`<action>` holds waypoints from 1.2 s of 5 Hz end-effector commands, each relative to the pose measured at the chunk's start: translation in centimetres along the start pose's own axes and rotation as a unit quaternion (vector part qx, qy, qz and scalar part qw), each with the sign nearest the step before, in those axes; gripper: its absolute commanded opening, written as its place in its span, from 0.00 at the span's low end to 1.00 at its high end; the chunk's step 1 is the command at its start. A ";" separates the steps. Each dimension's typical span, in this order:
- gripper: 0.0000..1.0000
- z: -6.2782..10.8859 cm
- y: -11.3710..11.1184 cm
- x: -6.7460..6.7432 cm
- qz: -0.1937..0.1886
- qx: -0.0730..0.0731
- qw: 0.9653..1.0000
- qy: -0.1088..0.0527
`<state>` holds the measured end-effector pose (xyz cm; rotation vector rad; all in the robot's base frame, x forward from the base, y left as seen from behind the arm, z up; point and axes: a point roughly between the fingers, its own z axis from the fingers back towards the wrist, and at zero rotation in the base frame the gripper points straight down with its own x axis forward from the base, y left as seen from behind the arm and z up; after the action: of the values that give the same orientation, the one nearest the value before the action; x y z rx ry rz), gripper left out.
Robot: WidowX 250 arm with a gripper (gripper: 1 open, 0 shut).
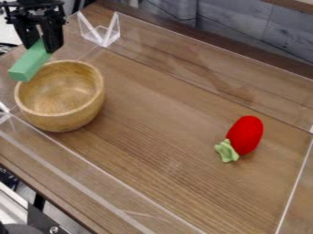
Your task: Put the green stick in the brown bowl
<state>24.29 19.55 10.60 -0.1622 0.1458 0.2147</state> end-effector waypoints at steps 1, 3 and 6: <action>0.00 0.3 0.7 -0.3 -0.004 0.022 1.000 -0.018; 0.00 -0.4 0.6 -0.2 -0.032 0.039 0.999 -0.017; 0.00 2.4 1.5 0.1 -0.051 0.051 0.997 -0.020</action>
<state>24.14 20.79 11.14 -0.1016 0.1503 0.1033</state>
